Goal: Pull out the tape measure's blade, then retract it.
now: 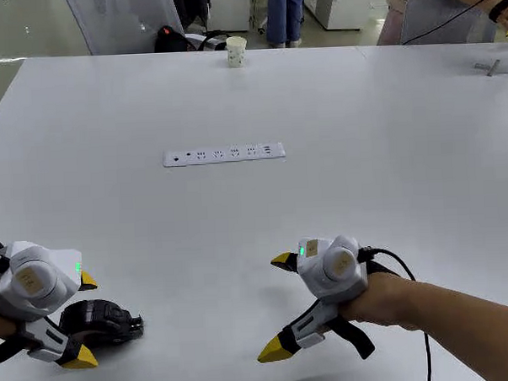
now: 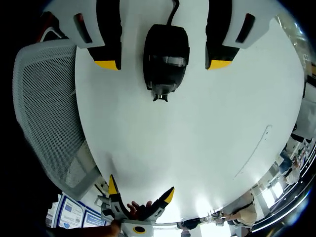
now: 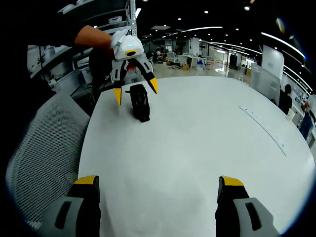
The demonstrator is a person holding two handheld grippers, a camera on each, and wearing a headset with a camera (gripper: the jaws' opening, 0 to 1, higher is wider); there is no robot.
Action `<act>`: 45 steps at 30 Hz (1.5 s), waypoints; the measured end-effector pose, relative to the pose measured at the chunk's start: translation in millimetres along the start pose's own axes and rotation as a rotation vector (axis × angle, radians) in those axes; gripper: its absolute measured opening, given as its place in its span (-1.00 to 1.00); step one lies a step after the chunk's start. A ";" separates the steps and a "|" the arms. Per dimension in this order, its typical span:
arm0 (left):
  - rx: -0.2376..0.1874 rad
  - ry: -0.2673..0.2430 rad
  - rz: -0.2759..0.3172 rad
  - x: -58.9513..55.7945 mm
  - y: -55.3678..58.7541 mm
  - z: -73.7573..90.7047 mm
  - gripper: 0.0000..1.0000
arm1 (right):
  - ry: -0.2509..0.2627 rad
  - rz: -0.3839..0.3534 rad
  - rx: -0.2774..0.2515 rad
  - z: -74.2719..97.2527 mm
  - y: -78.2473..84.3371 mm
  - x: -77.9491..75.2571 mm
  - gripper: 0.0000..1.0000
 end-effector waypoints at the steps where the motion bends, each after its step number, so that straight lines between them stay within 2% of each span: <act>1: 0.004 0.005 0.001 -0.5 -0.6 -0.6 0.26 | 0.000 0.004 0.000 -0.6 -0.8 0.1 0.98; 3: 0.042 0.009 -0.021 -0.7 2.0 -3.5 0.08 | -0.003 0.009 -0.004 -1.8 -3.5 -0.1 0.98; 6: 0.058 -0.007 -0.023 1.2 0.7 -6.1 0.00 | -0.007 0.016 -0.006 -4.9 -7.5 -1.2 0.98; 7: 0.065 0.001 -0.012 0.4 0.6 -6.2 -0.10 | -0.009 0.021 -0.005 -6.0 -9.0 -1.4 0.98; 8: 0.076 0.005 -0.023 -0.6 1.7 -7.0 -0.31 | -0.009 0.024 -0.004 -6.7 -10.4 -1.3 0.98; 9: 0.083 -0.014 -0.025 0.9 2.6 -7.2 -0.36 | -0.010 0.028 -0.004 -7.3 -12.5 -1.7 0.98; 12: 0.063 -0.001 -0.010 4.2 2.5 -8.1 -0.36 | -0.005 0.031 -0.008 -7.4 -17.9 -3.9 0.98; 13: 0.057 0.004 0.013 3.1 2.8 -8.1 -0.36 | -0.005 0.028 -0.011 -7.6 -19.4 -4.3 0.98; 18: 0.075 -0.022 -0.030 0.0 1.5 -10.0 -0.38 | -0.014 0.033 -0.008 -14.8 -27.8 -3.9 0.98; 21: 0.078 -0.030 -0.044 0.2 2.1 -9.8 -0.38 | -0.013 0.069 0.004 -20.8 -34.3 -3.6 0.78; 24: 0.074 -0.047 -0.049 -0.8 2.4 -10.1 -0.39 | -0.021 0.044 -0.007 -28.5 -44.5 -4.0 0.82; 29: 0.062 -0.046 -0.049 0.4 1.5 -9.3 -0.39 | -0.036 0.085 0.012 -47.0 -59.8 0.1 0.72; 32: 0.072 -0.035 -0.061 1.1 0.5 -9.5 -0.40 | -0.046 0.097 0.010 -57.1 -72.7 3.7 0.61; 36: 0.072 -0.043 -0.058 1.2 1.6 -9.9 -0.40 | -0.062 0.123 0.017 -69.2 -86.6 8.8 0.56; 40: 0.051 -0.040 -0.048 4.8 2.9 -10.6 -0.39 | -0.073 0.120 0.005 -82.7 -103.5 12.1 0.40; 42: 0.051 -0.042 -0.044 4.8 2.8 -11.4 -0.39 | -0.082 0.113 -0.006 -93.6 -111.5 13.2 0.33; 45: 0.055 -0.050 -0.046 4.1 3.0 -11.9 -0.39 | -0.094 0.122 0.005 -107.4 -118.1 15.1 0.24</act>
Point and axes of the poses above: the centre of the closed fingertips' face, and the gripper's own axes: z roughly backward along the fingers, x roughly to its left, y roughly out of its underside, the point moved 4 cm from there along z, roughly backward along the fingers, and after that the axes turned 13 degrees about x, right-handed, at the moved point
